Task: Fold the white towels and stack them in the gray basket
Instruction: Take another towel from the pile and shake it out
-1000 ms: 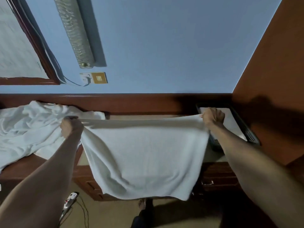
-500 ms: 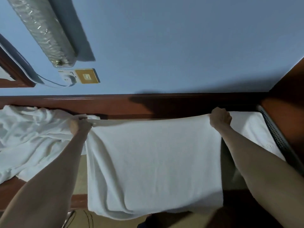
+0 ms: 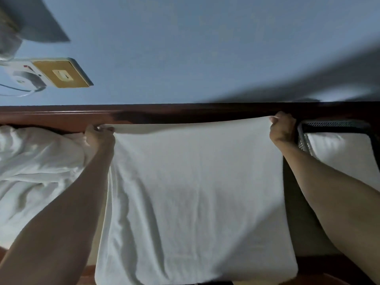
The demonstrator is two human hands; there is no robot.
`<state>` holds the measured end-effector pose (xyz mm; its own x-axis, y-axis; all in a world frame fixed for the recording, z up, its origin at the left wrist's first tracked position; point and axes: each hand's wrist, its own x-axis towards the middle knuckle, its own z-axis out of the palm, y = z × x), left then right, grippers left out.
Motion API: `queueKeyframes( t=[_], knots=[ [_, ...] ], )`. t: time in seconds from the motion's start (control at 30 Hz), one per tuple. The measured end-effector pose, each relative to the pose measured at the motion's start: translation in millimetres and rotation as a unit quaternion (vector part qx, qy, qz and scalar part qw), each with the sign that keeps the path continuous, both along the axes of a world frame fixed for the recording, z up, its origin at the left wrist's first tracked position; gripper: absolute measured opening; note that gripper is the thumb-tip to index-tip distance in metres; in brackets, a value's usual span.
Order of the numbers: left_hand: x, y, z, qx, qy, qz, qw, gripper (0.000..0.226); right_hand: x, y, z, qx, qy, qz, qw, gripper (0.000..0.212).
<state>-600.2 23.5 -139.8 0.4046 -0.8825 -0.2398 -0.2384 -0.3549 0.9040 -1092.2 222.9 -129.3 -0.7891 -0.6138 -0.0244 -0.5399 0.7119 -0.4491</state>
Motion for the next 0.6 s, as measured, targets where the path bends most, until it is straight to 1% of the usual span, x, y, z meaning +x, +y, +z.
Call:
queueKeyframes(
  t=[0.1,0.2,0.27,0.33,0.37,0.43,0.5,0.53,0.6],
  knots=[
    [-7,-8,-43,0.008,0.002,0.008,1.000,0.039,-2,-11,-40,0.029,0.000,0.003,1.000,0.022],
    [-12,-20,-77,0.010,-0.006,0.002,1.000,0.038,-10,-17,-83,0.024,-0.009,0.006,1.000,0.025],
    [-18,-26,-92,-0.004,-0.005,0.033,0.999,0.028,-17,-21,-105,0.024,-0.007,0.011,1.000,0.031],
    [-28,-21,-96,-0.010,-0.035,0.023,0.999,0.014,-18,-26,-122,0.017,-0.011,0.008,1.000,0.030],
    [-34,-16,-99,-0.008,-0.058,0.009,0.998,0.018,-13,-28,-127,0.009,-0.017,0.005,1.000,0.031],
    [-47,1,-108,-0.035,-0.109,-0.027,0.993,0.033,6,-28,-135,-0.010,-0.026,-0.017,0.999,0.037],
    [-64,22,-122,-0.102,-0.172,-0.099,0.975,0.041,34,-23,-139,-0.047,-0.016,-0.022,0.999,0.042],
    [-76,34,-132,-0.128,-0.203,-0.152,0.959,0.039,48,-20,-144,-0.078,0.002,0.009,0.997,0.038],
    [-108,59,-147,-0.167,-0.232,-0.277,0.917,0.032,79,-16,-156,-0.119,0.038,0.119,0.985,0.027]
  ],
)
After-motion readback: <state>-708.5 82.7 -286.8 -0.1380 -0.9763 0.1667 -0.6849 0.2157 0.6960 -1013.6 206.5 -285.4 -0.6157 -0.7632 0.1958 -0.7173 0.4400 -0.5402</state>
